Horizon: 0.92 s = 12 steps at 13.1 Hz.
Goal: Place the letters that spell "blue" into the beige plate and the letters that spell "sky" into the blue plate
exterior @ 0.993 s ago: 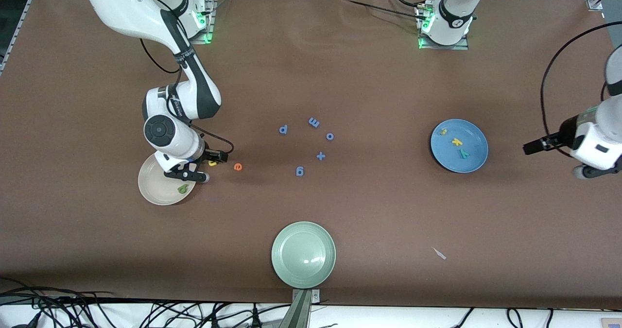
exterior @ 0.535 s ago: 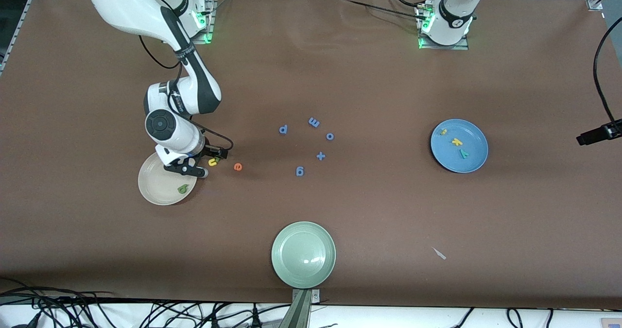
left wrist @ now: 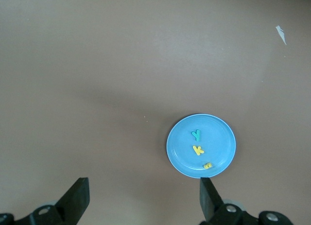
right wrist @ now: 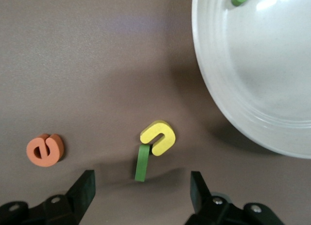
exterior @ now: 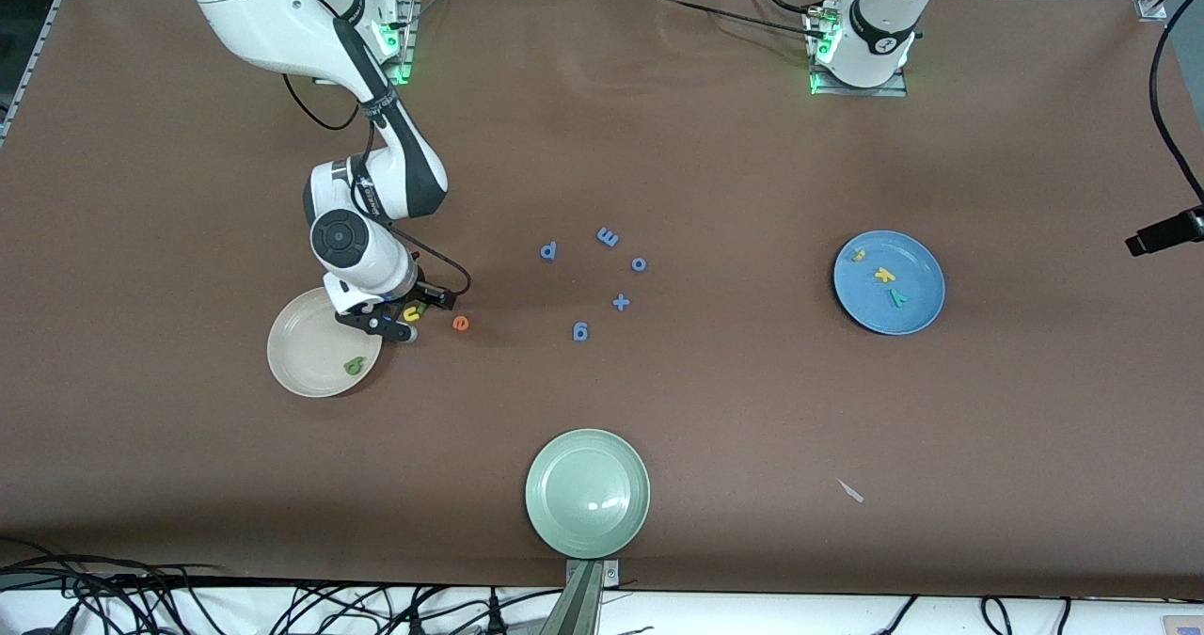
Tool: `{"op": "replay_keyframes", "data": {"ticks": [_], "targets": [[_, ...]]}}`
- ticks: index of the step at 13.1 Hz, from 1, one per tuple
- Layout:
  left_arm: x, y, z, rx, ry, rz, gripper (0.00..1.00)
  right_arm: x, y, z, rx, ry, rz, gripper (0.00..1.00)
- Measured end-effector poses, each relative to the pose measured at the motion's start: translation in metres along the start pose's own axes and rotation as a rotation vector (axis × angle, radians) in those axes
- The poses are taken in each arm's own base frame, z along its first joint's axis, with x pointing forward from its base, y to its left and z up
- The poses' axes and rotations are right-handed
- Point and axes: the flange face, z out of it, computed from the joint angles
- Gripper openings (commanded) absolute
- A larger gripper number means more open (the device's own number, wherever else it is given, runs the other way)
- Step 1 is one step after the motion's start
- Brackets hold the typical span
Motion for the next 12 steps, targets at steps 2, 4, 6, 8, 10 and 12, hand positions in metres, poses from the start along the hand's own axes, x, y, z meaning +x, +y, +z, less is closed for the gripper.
{"op": "replay_keyframes", "data": {"ticks": [2, 4, 6, 8, 10, 12], "targets": [[-0.003, 0.021, 0.000, -0.006, -0.006, 0.021, 1.00, -0.001, 0.001, 0.002, -0.002, -0.003, 0.002, 0.68], [-0.006, 0.028, -0.002, -0.034, -0.013, 0.012, 1.00, -0.002, 0.001, 0.003, -0.005, -0.006, 0.002, 0.56], [-0.013, 0.030, -0.011, -0.022, -0.001, 0.036, 1.00, -0.002, 0.001, 0.004, -0.005, -0.006, 0.003, 0.43], [-0.026, 0.044, -0.025, -0.013, 0.022, 0.080, 1.00, -0.002, 0.002, 0.004, -0.005, -0.006, 0.004, 0.29], [-0.040, 0.056, -0.039, -0.014, 0.044, 0.105, 1.00, -0.001, 0.001, 0.003, -0.003, -0.003, 0.004, 0.12], [-0.048, 0.054, -0.049, -0.021, 0.058, 0.104, 1.00, -0.001, 0.001, 0.002, -0.002, -0.002, 0.004, 0.07]]}}
